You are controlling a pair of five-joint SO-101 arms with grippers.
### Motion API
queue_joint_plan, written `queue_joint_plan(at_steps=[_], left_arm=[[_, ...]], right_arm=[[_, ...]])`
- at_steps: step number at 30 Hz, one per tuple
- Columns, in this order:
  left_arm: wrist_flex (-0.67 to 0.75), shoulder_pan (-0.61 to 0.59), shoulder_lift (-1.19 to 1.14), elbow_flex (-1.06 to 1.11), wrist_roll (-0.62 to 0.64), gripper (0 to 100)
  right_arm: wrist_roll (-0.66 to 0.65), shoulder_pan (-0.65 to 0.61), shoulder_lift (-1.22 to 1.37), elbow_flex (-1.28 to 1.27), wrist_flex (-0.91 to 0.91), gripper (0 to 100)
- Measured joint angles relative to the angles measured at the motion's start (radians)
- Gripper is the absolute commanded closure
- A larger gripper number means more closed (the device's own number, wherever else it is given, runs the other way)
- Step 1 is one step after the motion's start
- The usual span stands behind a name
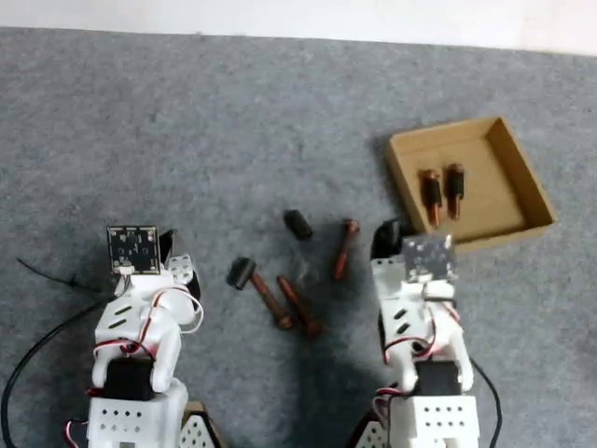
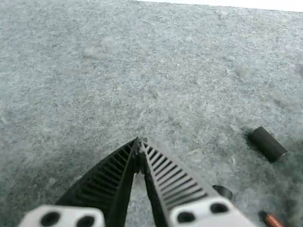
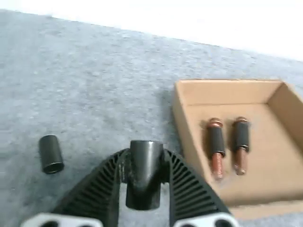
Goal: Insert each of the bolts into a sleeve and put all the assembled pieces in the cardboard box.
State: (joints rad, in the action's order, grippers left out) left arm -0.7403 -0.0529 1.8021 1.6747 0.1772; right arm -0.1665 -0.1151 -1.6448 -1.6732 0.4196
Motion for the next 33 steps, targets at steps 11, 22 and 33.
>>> queue_joint_plan(at_steps=[11,22,33], left_arm=[[0.000,0.000,0.000,0.000,0.000,99],[0.000,0.000,0.000,0.000,0.000,99],[0.000,0.000,0.000,0.000,0.000,99]], right_arm=[[0.000,0.018,-0.141,-0.002,0.261,99.5],[0.000,0.018,-0.143,-0.002,0.298,99.5],[0.000,0.018,-0.143,-0.002,0.331,99.5]])
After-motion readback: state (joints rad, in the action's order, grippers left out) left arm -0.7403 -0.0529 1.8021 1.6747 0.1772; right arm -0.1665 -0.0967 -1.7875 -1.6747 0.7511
